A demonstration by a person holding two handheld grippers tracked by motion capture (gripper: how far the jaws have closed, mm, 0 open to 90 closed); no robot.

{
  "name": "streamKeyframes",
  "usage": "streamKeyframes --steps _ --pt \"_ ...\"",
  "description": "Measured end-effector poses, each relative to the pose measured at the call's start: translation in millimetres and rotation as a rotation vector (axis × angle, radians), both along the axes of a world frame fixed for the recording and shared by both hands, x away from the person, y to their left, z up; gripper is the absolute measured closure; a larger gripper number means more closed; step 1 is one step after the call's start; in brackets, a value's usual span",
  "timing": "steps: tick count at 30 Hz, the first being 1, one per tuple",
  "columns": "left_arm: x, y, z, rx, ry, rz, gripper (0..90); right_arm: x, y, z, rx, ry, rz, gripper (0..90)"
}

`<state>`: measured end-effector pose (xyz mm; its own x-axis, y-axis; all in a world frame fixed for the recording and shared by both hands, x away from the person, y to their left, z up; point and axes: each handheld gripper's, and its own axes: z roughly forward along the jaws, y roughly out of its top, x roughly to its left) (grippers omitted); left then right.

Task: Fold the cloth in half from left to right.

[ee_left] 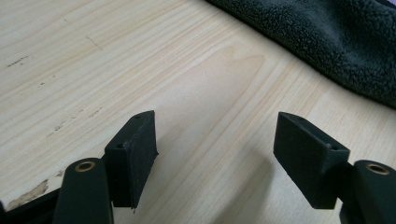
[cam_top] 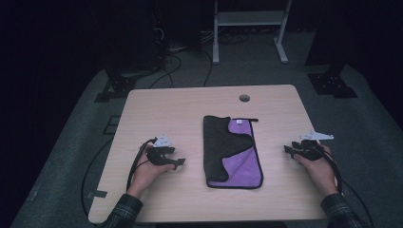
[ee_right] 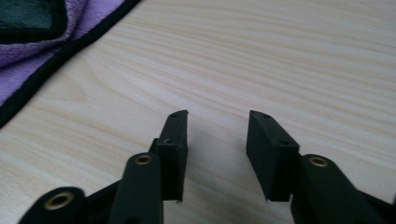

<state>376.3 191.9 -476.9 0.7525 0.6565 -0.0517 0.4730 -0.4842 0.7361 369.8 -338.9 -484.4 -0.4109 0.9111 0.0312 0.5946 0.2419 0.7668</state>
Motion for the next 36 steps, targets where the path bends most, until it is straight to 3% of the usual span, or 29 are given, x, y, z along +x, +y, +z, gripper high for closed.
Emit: streamKeyframes --steps 6,17,22,36 --pt "-1.2 0.7 -4.0 0.041 -0.047 -0.013 17.5 3.2 6.8 7.4 0.017 0.011 0.063 61.7" --pt "-0.2 -1.4 -6.0 0.072 -0.031 0.002 0.5 16.4 29.5 36.1 0.069 -0.043 0.154 60.6" --pt "0.0 -2.0 -6.1 0.075 -0.023 0.002 0.0 27.4 43.3 47.7 0.089 -0.069 0.187 58.3" --pt "0.2 -2.0 -6.2 0.075 -0.023 -0.001 0.0 51.8 78.5 59.9 0.067 -0.06 0.264 56.6"
